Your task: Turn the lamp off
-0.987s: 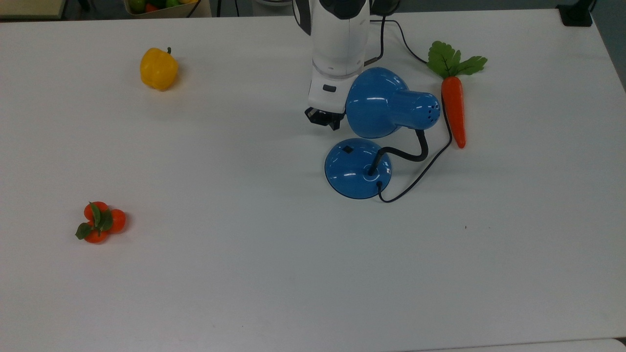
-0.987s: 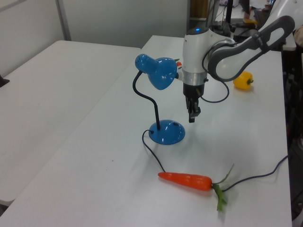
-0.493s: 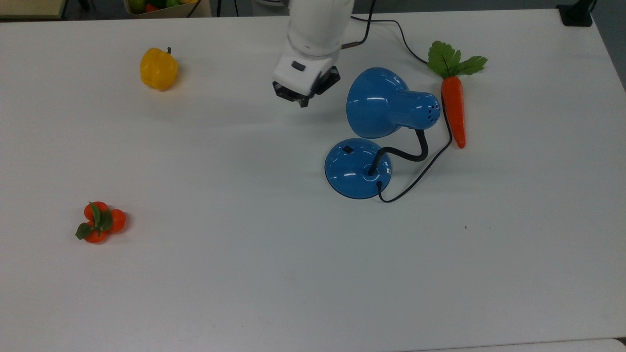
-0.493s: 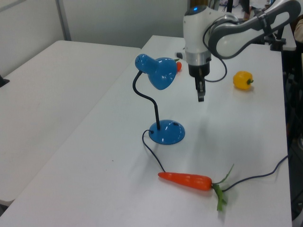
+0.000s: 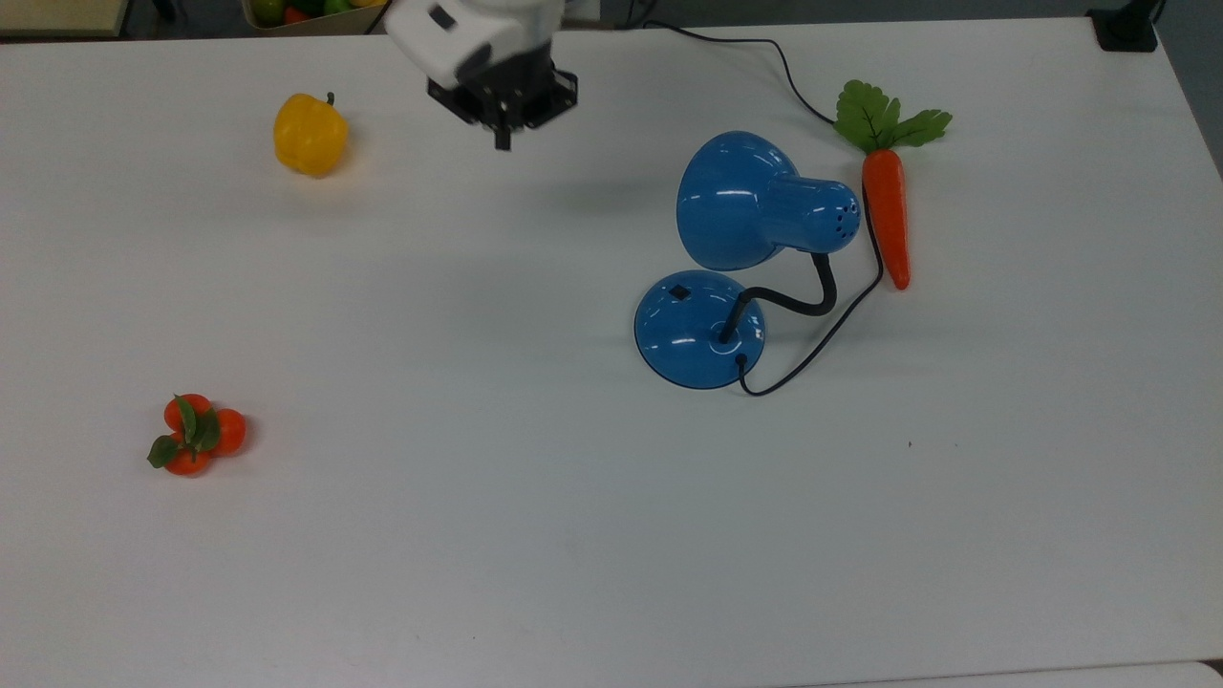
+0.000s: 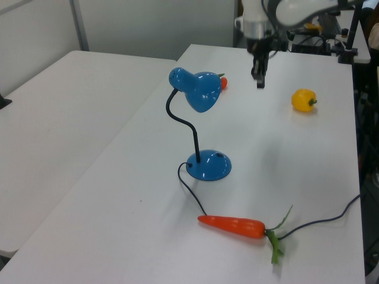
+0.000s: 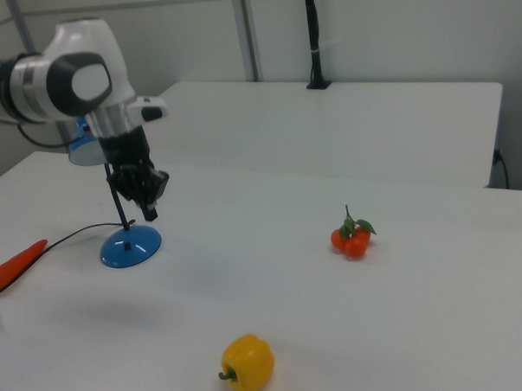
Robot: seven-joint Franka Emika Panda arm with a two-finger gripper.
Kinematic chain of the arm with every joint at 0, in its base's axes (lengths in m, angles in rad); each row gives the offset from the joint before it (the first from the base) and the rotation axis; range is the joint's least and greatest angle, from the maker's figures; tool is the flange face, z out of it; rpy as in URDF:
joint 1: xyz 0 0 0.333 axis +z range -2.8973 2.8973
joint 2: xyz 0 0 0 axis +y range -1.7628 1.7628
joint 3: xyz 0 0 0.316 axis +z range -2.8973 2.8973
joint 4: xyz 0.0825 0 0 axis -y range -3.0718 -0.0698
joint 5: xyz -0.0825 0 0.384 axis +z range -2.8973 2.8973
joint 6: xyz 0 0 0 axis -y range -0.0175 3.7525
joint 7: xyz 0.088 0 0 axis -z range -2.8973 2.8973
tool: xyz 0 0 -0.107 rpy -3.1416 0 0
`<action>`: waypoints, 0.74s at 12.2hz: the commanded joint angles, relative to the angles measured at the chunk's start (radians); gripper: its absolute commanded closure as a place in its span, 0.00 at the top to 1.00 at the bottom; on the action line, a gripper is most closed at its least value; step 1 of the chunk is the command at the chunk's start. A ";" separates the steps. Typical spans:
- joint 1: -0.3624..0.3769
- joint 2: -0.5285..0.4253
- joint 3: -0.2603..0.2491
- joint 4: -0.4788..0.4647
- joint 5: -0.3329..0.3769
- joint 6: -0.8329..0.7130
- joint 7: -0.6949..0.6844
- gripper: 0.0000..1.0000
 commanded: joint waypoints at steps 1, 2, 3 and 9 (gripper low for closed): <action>0.011 -0.022 -0.060 0.133 0.008 -0.085 0.019 0.00; 0.011 -0.027 -0.062 0.148 0.008 -0.097 0.018 0.00; 0.008 -0.032 -0.062 0.157 0.016 -0.109 0.013 0.00; -0.046 -0.111 -0.062 0.176 0.092 -0.235 -0.080 0.06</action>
